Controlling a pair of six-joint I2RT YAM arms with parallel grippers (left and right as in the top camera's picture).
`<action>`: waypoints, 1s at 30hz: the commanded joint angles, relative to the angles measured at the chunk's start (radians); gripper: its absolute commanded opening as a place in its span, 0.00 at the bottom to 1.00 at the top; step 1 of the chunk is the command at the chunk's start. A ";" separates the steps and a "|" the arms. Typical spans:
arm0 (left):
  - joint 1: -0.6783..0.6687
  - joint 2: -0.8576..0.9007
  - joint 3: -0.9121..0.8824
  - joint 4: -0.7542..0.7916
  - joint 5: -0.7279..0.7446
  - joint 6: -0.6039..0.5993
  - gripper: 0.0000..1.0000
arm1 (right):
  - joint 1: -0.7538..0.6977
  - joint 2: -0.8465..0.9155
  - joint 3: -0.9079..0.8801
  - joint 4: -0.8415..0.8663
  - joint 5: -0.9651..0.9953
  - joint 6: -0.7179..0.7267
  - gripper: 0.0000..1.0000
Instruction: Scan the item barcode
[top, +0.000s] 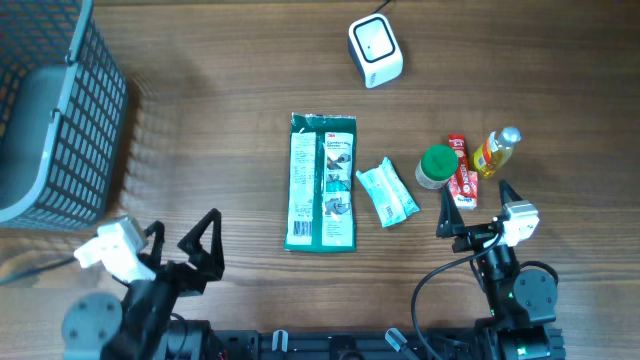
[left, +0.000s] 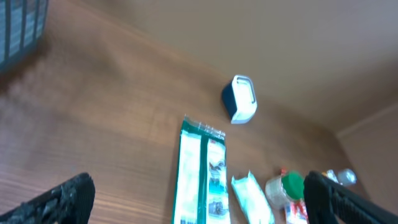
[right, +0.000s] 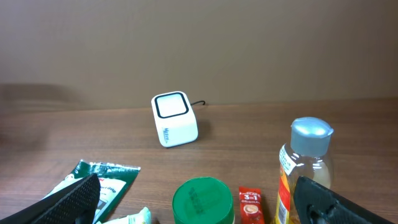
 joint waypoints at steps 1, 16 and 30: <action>-0.011 -0.125 -0.093 0.146 -0.047 0.001 1.00 | -0.005 -0.009 -0.001 0.002 -0.016 -0.006 1.00; -0.010 -0.253 -0.634 1.376 -0.087 -0.003 1.00 | -0.005 -0.009 -0.001 0.002 -0.016 -0.006 1.00; -0.010 -0.253 -0.801 1.316 -0.235 -0.002 1.00 | -0.005 -0.009 -0.001 0.002 -0.016 -0.006 1.00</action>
